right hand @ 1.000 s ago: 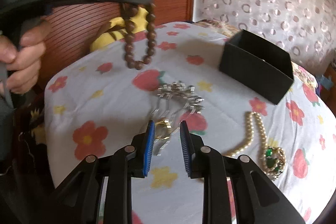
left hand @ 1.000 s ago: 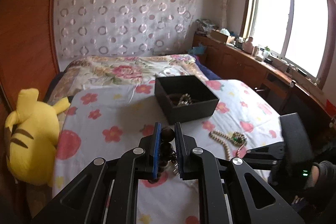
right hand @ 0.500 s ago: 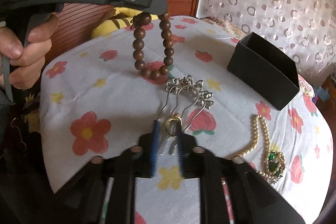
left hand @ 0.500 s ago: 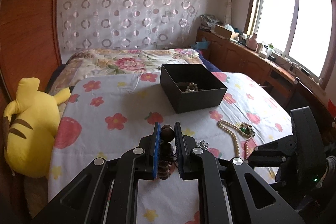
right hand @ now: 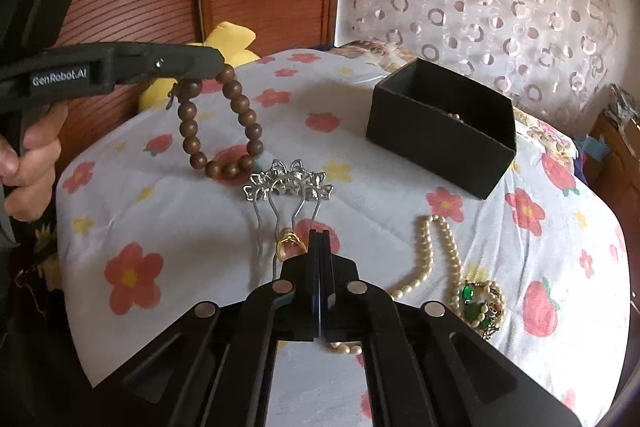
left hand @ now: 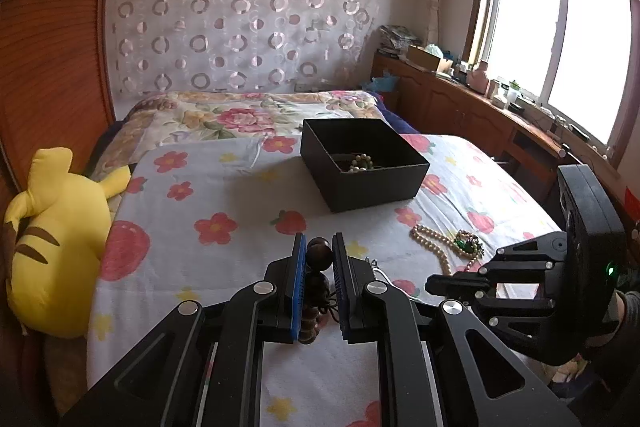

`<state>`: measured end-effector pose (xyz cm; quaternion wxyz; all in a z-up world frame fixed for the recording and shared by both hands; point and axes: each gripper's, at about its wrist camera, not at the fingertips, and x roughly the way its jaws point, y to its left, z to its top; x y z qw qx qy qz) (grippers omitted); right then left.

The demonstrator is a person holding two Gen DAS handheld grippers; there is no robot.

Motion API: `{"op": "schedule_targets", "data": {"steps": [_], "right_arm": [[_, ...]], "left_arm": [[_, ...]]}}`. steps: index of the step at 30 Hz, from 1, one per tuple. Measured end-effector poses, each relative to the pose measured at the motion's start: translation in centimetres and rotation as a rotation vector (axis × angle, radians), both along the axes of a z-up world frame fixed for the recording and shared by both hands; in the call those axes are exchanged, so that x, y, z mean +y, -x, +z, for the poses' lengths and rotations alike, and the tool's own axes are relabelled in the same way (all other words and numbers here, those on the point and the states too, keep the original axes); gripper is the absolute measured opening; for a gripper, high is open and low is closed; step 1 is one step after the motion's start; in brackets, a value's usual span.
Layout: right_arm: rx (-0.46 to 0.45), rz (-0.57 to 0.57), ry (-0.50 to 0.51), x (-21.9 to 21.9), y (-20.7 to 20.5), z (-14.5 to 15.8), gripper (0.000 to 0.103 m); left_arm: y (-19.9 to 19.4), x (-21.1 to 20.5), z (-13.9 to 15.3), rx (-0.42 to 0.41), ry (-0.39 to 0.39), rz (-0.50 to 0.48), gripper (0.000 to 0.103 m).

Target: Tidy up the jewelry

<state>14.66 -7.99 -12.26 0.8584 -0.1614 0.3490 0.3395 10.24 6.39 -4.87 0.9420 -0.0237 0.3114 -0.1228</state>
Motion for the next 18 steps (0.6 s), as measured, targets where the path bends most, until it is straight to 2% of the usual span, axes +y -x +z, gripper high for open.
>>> {"op": "schedule_targets", "data": {"steps": [3,5,9,11,18], "right_arm": [[-0.004,0.036,0.003,0.4,0.4,0.0,0.001],[-0.002,0.06,0.022,1.0,0.6,-0.2,0.014],[-0.008,0.079,0.074,2.2,1.1,-1.0,0.016],[0.004,0.083,0.094,2.6,1.0,-1.3,0.023],[0.013,0.086,0.119,3.1,0.2,-1.3,0.025]], "left_arm": [[0.1,-0.1,-0.4,0.002,-0.002,-0.003,0.012],[0.1,-0.2,-0.5,0.005,-0.001,-0.002,0.012],[0.1,-0.2,-0.7,0.009,0.0,-0.005,0.012],[0.1,-0.2,-0.7,0.009,0.001,-0.005,0.012],[0.1,-0.2,-0.7,0.01,0.0,-0.004,0.012]]}}
